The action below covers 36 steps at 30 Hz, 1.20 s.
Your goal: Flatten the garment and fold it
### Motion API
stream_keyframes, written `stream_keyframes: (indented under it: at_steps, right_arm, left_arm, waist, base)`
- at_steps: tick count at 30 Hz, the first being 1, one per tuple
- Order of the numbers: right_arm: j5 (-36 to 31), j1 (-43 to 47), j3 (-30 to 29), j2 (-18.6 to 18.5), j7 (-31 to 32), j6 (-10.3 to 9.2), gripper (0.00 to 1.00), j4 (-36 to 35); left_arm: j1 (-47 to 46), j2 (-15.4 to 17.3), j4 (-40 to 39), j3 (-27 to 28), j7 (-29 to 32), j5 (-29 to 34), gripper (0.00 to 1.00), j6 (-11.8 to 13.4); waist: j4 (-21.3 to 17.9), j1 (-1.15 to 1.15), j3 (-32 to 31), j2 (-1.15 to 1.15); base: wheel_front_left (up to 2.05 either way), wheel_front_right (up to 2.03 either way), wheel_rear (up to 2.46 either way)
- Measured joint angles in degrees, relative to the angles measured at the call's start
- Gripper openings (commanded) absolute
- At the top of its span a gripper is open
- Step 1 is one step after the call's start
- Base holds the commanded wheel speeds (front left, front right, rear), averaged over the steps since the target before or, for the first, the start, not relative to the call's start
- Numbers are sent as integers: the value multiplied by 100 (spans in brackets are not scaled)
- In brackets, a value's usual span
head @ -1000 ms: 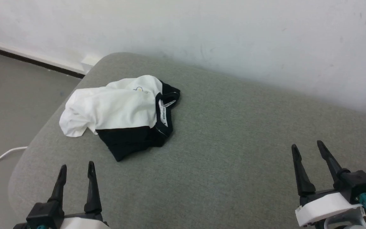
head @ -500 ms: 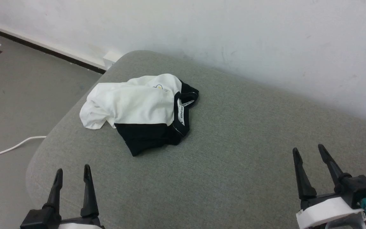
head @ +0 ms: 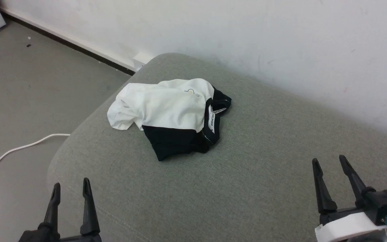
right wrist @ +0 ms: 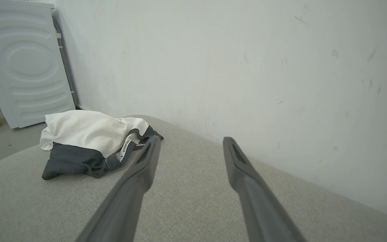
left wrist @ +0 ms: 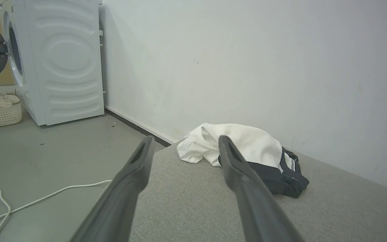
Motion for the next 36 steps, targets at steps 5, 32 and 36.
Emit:
stream_keyframes:
  at_steps: [5,32,36]
  right_arm:
    - [37,19,-2,0,-57,0,100,3]
    - [-68,70,-141,2,104,0,100,-368]
    - [-167,34,-166,4,238,0,100,-588]
  left_arm:
    - [65,1,-20,16,-59,-42,100,0]
    - [-926,288,-1405,86,910,-1530,100,-109]
    - [-2224,838,-1474,55,1819,-1722,100,-216]
  waist:
    - [160,0,-19,0]
    - [-12,0,160,0]
    - [-74,1,342,0]
  base:
    - [0,0,0]
    - [0,0,0]
    - [0,0,0]
